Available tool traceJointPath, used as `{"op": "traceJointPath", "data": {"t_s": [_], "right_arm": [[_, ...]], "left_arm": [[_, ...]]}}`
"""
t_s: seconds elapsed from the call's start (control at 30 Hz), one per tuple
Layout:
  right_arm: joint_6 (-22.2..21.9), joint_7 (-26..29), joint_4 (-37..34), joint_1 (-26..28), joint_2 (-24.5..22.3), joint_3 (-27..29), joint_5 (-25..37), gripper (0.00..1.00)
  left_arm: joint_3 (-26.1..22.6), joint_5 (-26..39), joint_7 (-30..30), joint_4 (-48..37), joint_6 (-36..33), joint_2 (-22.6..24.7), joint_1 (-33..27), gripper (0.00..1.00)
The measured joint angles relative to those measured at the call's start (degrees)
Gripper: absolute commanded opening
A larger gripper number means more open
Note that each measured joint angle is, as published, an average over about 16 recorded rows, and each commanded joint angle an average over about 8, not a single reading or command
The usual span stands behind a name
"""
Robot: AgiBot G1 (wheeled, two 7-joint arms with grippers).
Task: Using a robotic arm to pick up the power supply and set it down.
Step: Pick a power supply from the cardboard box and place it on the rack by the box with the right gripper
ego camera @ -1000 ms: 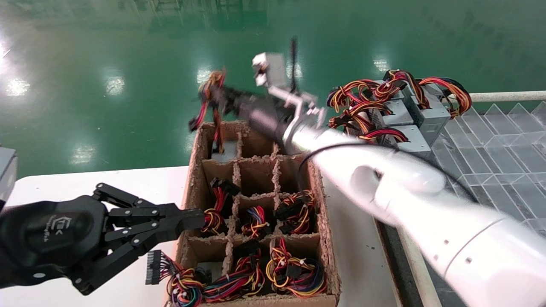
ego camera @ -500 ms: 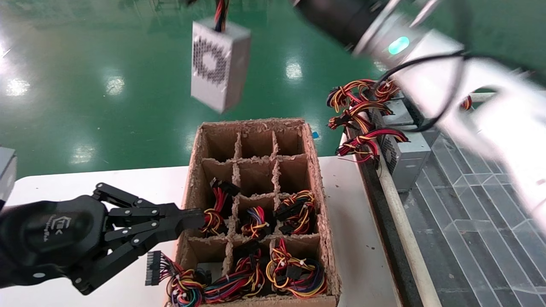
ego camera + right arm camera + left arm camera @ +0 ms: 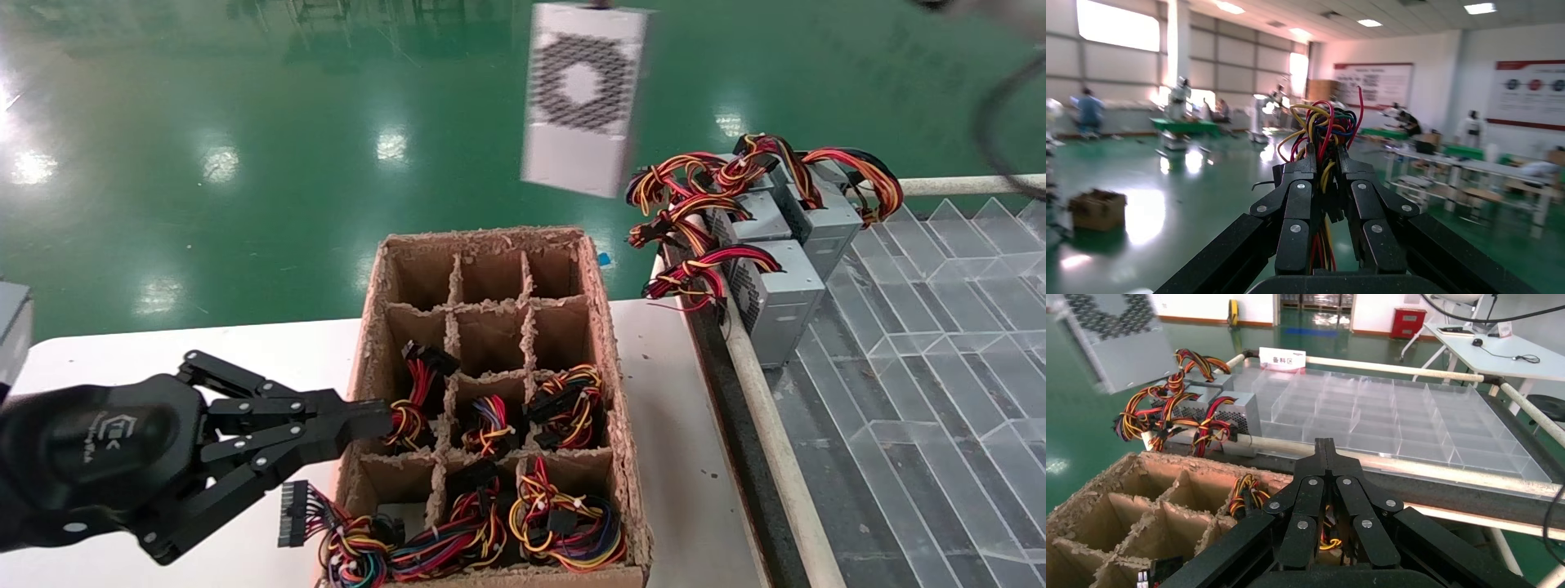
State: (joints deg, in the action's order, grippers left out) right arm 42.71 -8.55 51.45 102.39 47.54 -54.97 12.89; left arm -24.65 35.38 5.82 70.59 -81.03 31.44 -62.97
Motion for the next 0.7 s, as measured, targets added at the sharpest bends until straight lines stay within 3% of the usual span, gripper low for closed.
{"op": "traceJointPath", "data": {"t_s": [0.37, 0.53, 0.7], "right_arm": [[-17.93, 4.12, 21.06, -4.44, -21.57, 1.04, -0.44, 0.00], [-23.81, 5.33, 25.35, -7.00, -28.80, 1.30, -1.52, 0.00], [-26.84, 5.77, 26.27, -9.90, -33.79, 0.86, -2.57, 0.00]], "left_arm": [[0.00, 0.00, 0.00, 0.00, 0.00, 0.00, 0.00, 0.00], [0.00, 0.00, 0.00, 0.00, 0.00, 0.00, 0.00, 0.00], [0.00, 0.00, 0.00, 0.00, 0.00, 0.00, 0.00, 0.00]]}}
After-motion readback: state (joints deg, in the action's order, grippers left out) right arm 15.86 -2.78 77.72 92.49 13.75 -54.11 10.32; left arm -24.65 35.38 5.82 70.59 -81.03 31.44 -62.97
